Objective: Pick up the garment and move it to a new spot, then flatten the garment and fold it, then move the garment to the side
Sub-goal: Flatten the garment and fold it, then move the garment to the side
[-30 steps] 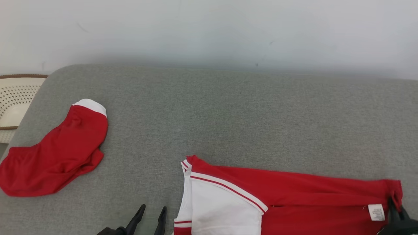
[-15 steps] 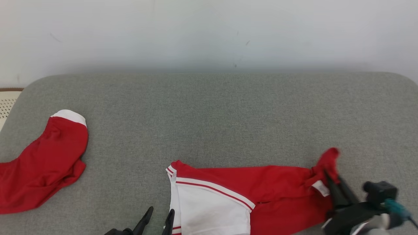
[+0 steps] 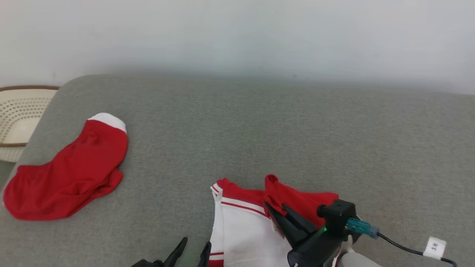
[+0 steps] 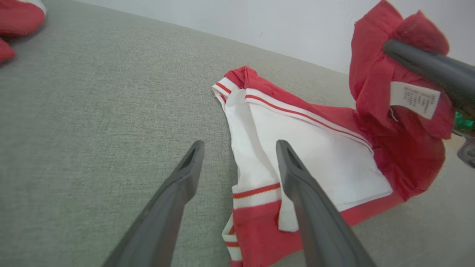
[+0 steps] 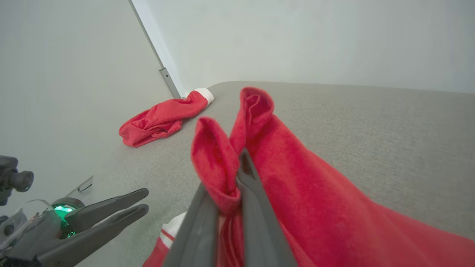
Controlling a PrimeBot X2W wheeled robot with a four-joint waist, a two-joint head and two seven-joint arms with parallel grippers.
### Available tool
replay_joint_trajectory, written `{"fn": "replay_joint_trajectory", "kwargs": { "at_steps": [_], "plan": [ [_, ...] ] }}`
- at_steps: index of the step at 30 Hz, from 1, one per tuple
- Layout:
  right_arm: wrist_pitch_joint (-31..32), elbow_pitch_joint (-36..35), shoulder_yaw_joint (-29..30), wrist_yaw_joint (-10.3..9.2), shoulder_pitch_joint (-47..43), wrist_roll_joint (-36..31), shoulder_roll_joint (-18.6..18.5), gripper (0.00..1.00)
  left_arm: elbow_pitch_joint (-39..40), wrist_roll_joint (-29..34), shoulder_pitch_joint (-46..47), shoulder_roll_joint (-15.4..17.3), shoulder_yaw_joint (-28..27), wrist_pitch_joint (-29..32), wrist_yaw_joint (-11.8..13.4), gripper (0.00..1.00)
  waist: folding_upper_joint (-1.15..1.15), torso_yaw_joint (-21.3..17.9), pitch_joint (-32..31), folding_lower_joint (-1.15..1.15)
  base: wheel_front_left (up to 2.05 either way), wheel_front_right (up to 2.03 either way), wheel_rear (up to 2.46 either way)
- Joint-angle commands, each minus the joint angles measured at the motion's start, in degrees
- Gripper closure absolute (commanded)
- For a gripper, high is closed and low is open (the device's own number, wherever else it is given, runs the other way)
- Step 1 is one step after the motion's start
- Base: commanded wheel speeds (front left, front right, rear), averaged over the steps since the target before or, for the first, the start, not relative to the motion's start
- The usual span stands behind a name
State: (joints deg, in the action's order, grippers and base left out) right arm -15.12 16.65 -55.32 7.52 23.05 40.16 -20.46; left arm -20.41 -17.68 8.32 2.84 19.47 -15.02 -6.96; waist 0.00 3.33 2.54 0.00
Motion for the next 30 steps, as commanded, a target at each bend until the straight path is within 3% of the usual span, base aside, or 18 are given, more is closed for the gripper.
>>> {"fn": "replay_joint_trajectory", "kwargs": {
  "at_steps": [1, 11, 12, 13, 14, 23, 30],
  "plan": [
    [0.0, 1.0, -1.3, -0.06, 1.4, 0.9, 0.4, 1.00, -0.4, 0.0, 0.2, 0.1, 0.2, -0.2, -0.1, 0.00, 0.00, 3.7, -0.1, 0.00, 0.00, 0.00, 0.00],
    [0.0, 8.6, -3.8, -0.06, 5.6, 3.4, 3.7, 1.00, -0.5, -0.9, -0.2, 0.1, 0.7, -0.2, 0.1, 0.00, 0.00, 9.1, 1.1, 0.00, 0.00, 0.00, 0.00],
    [0.0, 9.6, -4.1, -0.06, 5.9, 3.8, 4.0, 0.81, -0.5, -1.0, -0.3, 0.1, 0.6, -0.2, 0.2, 0.00, 0.00, 9.2, 1.2, 0.00, 0.00, 0.00, 0.00],
    [0.0, 10.4, -4.4, -0.06, 6.2, 4.1, 4.1, 0.46, -0.4, -1.1, -0.3, 0.1, 0.7, -0.2, 0.3, 0.00, 0.00, 9.4, 1.4, 0.00, 0.00, 0.00, 0.00],
    [0.0, 11.0, -4.6, -0.06, 6.5, 4.6, 4.3, 0.00, -0.4, -1.2, -0.3, 0.1, 0.6, -0.2, 0.3, 0.00, 0.00, 9.4, 1.5, 0.00, 0.00, 0.00, 0.00],
    [0.0, 7.1, 6.4, -0.06, 5.4, 3.2, 3.8, 0.00, 0.2, -1.7, 0.7, 0.1, 0.4, -0.2, 0.8, 0.00, 0.00, 7.1, 2.1, 0.00, 0.00, 0.00, 0.00],
    [0.0, 4.3, 19.0, -0.06, -3.5, 1.1, 1.3, 0.00, 0.8, -0.9, 0.5, 0.1, 0.0, -0.2, 0.9, 0.00, 0.00, 4.8, 1.3, 0.00, 0.00, 0.00, 0.00]
  ]
}}
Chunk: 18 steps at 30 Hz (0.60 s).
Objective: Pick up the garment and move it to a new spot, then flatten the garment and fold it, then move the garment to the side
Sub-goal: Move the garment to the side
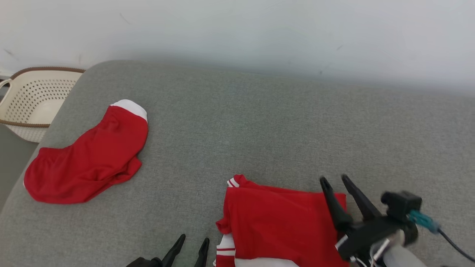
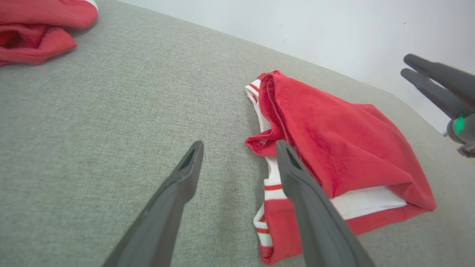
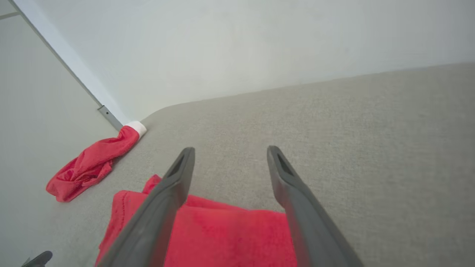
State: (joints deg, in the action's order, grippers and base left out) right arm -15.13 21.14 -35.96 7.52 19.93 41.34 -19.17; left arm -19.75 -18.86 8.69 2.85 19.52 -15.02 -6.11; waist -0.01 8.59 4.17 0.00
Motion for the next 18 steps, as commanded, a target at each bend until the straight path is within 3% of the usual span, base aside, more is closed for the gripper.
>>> {"fn": "replay_joint_trajectory", "kwargs": {
  "at_steps": [1, 8, 12, 18],
  "plan": [
    [0.0, -0.3, 0.7, -0.06, -2.1, -0.2, -0.4, 0.00, 0.2, 0.4, -0.2, 0.1, -0.1, -0.2, 0.1, 0.00, 0.01, -0.8, -0.5, 0.00, 0.00, 0.00, 0.00],
    [0.0, 1.1, 1.2, -0.06, -9.7, 1.0, -1.4, 0.00, 0.7, 1.1, -1.3, 0.1, -0.8, -0.2, 0.1, 0.00, 0.01, -1.5, -0.9, 0.00, 0.00, 0.00, 0.00],
    [0.0, 4.3, 0.2, -0.06, -8.5, 0.1, -0.8, 0.00, 0.7, 1.3, -0.9, 0.1, -0.7, -0.2, 0.0, 0.00, 0.01, -0.7, -0.5, 0.00, 0.00, 0.00, 0.00],
    [0.0, 10.3, 4.6, -0.06, -7.2, -4.0, 1.9, 0.00, 0.8, 1.7, -0.6, 0.1, -0.6, -0.2, -0.2, 0.00, 0.01, 0.9, -0.1, 0.00, 0.00, 0.00, 0.00]
  ]
}}
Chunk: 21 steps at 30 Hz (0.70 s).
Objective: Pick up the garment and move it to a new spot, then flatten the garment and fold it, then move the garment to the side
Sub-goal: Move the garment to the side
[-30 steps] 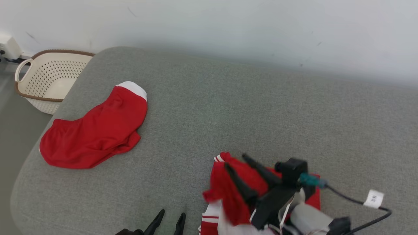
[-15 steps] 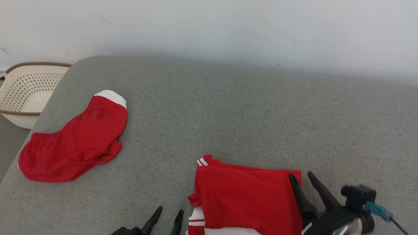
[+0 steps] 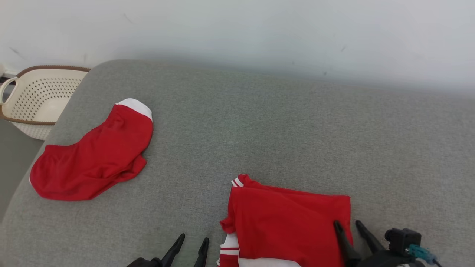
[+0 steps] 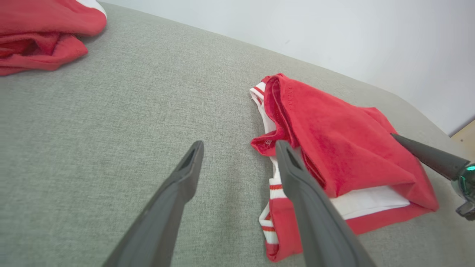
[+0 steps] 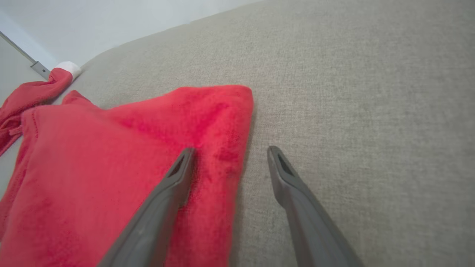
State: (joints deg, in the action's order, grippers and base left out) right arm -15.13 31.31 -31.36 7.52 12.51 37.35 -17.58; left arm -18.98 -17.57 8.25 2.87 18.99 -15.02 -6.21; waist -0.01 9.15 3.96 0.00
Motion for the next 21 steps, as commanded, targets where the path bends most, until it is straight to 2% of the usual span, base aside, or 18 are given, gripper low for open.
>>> {"fn": "replay_joint_trajectory", "kwargs": {
  "at_steps": [1, 7, 8, 9, 10, 14, 19, 21],
  "plan": [
    [0.0, 1.1, 0.1, -0.06, 0.3, -0.7, 0.8, 0.00, 0.1, 0.5, -0.3, 0.1, -0.2, -0.2, -0.1, 0.00, 0.01, 0.5, 0.1, 0.00, 0.00, 0.00, 0.00],
    [0.2, 6.4, -1.4, -0.06, 1.1, -1.5, 2.8, 0.00, 0.4, 0.5, -0.6, 0.1, -0.3, -0.2, -0.2, 0.00, 0.01, 1.0, 0.0, 0.00, 0.00, 0.00, 0.00],
    [0.3, 7.0, -1.7, -0.06, 1.4, -1.9, 2.8, 0.63, 0.7, 0.3, -0.5, 0.1, -0.4, -0.2, -0.1, 0.00, 0.01, 1.0, 0.0, 0.00, 0.00, 0.00, 0.00],
    [0.2, 7.2, -1.6, -0.06, 1.9, -2.1, 2.8, 0.87, 0.8, 0.1, -0.5, 0.1, -0.4, -0.2, 0.0, 0.00, 0.01, 0.9, 0.0, 0.00, 0.00, 0.00, 0.00],
    [0.2, 7.0, -1.2, -0.06, 2.7, -2.4, 2.6, 1.00, 1.1, 0.1, -0.4, 0.1, -0.4, -0.2, 0.1, 0.00, 0.01, 0.7, 0.1, 0.00, 0.00, 0.00, 0.00],
    [0.0, 5.9, 2.1, -0.07, 4.5, -5.0, 1.1, 1.00, 1.5, 0.6, 0.1, 0.1, 0.3, -0.2, 0.2, 0.00, 0.01, -0.5, -0.1, 0.00, 0.00, 0.00, 0.00],
    [0.0, 5.5, 4.6, -0.07, 5.0, -6.6, 0.9, 1.00, 1.9, 1.5, 0.2, 0.1, 0.3, -0.2, 0.7, 0.00, 0.01, -3.2, -1.0, 0.00, 0.00, 0.00, 0.00],
    [0.0, 5.5, 5.4, -0.07, 5.3, -7.4, 1.0, 1.00, 2.1, 1.6, -0.1, 0.1, 0.1, -0.2, 0.8, 0.00, 0.01, -5.5, -1.4, 0.00, 0.00, 0.00, 0.00]
  ]
}}
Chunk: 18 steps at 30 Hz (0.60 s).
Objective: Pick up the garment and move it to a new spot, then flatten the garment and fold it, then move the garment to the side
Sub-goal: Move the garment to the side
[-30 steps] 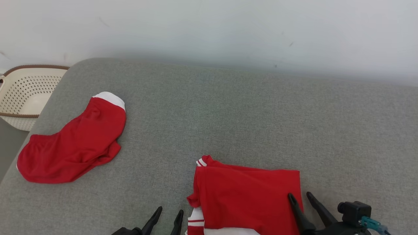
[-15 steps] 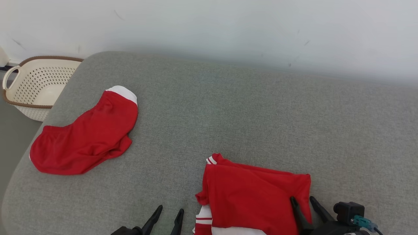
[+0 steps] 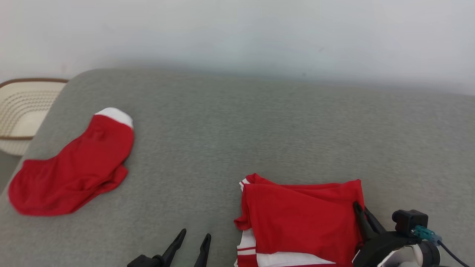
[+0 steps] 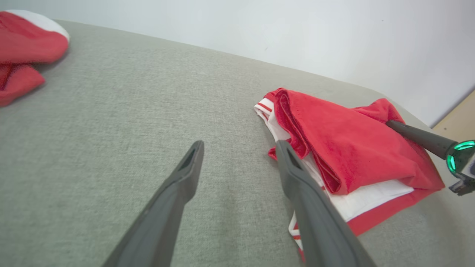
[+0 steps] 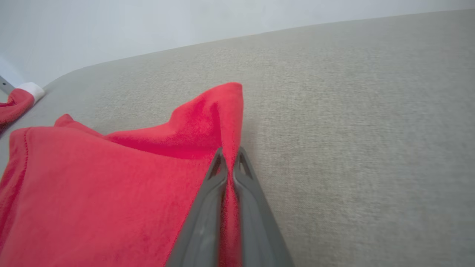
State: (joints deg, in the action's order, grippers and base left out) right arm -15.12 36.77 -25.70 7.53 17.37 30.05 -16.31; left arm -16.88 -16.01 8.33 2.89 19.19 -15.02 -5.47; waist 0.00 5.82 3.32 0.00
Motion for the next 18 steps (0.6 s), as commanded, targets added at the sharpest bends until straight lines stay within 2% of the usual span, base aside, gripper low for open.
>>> {"fn": "replay_joint_trajectory", "kwargs": {
  "at_steps": [1, 5, 6, 11, 18],
  "plan": [
    [0.0, 0.1, 0.2, -0.08, 0.4, -0.4, -0.2, 1.00, 0.1, 0.1, -0.3, 0.0, -0.1, -0.2, 0.0, 0.00, 0.00, -3.4, -1.0, 0.00, 0.00, 0.00, 0.00],
    [0.0, 0.3, 1.0, -0.08, 0.3, -1.2, 0.1, 1.00, 0.7, 0.8, -0.2, 0.0, -0.3, -0.2, 0.2, 0.00, 0.00, -9.5, -1.6, 0.00, 0.00, 0.00, 0.00],
    [0.0, 0.3, 1.3, -0.08, 0.2, -1.6, 0.3, 1.00, 1.4, 1.2, 0.5, 0.0, -0.1, -0.2, 0.2, 0.00, 0.00, -12.6, -1.4, 0.00, 0.00, 0.00, 0.00],
    [0.0, 0.3, 1.7, -0.08, 0.0, -1.5, 0.7, 1.00, 2.7, 2.3, 2.1, 0.0, 0.2, -0.2, 0.4, 0.00, 0.00, -20.0, -0.4, 0.00, 0.00, 0.00, 0.00],
    [0.0, 0.0, 2.2, -0.08, -1.0, -1.3, 1.6, 1.00, 3.8, 3.7, 4.3, 0.0, 0.7, -0.2, 0.5, 0.00, 0.00, -27.2, 1.8, 0.00, 0.00, 0.00, 0.00]
  ]
}}
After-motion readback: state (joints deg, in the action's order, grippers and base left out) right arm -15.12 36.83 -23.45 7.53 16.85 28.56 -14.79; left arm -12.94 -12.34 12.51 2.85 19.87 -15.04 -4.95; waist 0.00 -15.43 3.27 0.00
